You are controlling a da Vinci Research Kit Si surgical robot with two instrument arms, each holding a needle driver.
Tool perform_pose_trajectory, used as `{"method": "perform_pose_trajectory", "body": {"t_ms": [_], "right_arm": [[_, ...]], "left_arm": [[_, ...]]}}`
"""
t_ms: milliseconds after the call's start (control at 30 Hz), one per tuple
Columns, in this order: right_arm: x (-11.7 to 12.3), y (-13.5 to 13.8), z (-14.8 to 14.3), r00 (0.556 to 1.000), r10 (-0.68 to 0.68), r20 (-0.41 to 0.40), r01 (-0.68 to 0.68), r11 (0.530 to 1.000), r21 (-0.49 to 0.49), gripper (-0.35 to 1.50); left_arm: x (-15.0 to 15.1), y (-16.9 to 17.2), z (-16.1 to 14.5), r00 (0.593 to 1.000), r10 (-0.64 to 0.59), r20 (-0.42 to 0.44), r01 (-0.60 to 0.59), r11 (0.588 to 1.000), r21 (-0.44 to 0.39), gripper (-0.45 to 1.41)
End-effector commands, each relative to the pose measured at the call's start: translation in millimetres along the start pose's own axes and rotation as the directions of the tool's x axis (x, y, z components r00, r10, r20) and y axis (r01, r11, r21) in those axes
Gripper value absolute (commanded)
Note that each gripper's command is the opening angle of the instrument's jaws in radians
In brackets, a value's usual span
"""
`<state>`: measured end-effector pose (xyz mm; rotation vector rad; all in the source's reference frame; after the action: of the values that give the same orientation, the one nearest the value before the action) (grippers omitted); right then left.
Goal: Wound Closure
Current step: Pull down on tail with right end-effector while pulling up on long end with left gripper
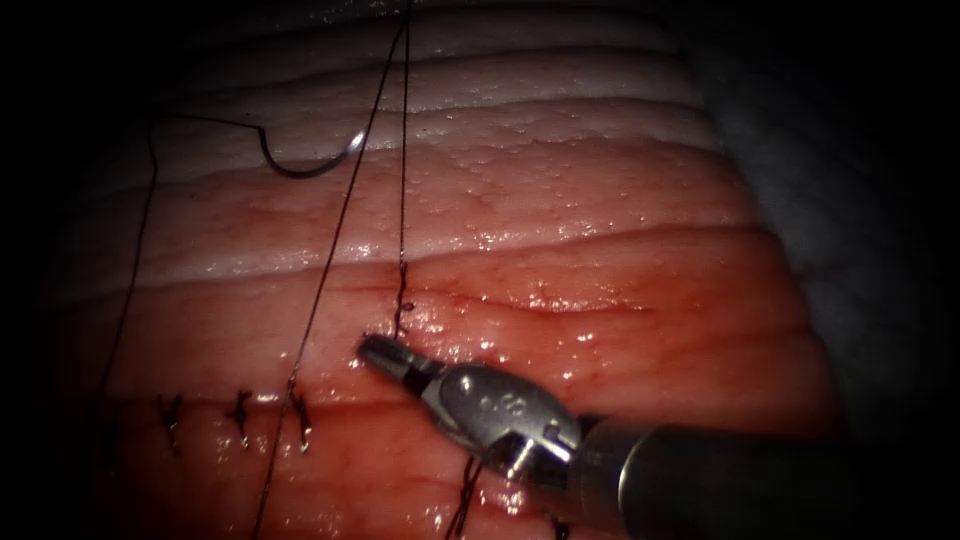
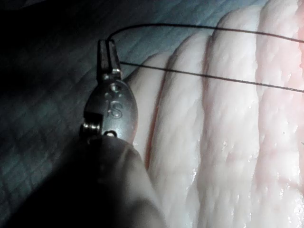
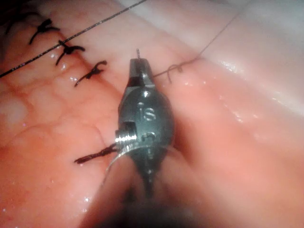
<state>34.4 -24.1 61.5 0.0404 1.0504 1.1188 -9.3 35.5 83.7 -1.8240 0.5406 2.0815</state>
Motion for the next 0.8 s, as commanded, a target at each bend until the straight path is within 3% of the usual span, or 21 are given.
{"method": "perform_pose_trajectory", "body": {"t_ms": [33,500,800], "right_arm": [[-0.8,-1.1,0.2,1.0,-0.003,0.006,0.003,1.0,0.01,-0.35],[-1.4,-2.1,-1.5,1.0,-0.012,0.007,0.012,1.0,0.028,-0.35],[-3.5,-2.6,-1.5,0.997,-0.031,0.066,0.029,0.999,0.037,-0.35]], "left_arm": [[-0.5,-0.7,1.1,1.0,0.003,-0.004,-0.003,1.0,0.007,-0.45],[-2.1,-3.1,3.6,1.0,0.019,-0.009,-0.018,0.998,0.055,-0.45],[-2.8,-3.9,4.7,1.0,0.025,-0.014,-0.024,0.998,0.066,-0.45]]}}
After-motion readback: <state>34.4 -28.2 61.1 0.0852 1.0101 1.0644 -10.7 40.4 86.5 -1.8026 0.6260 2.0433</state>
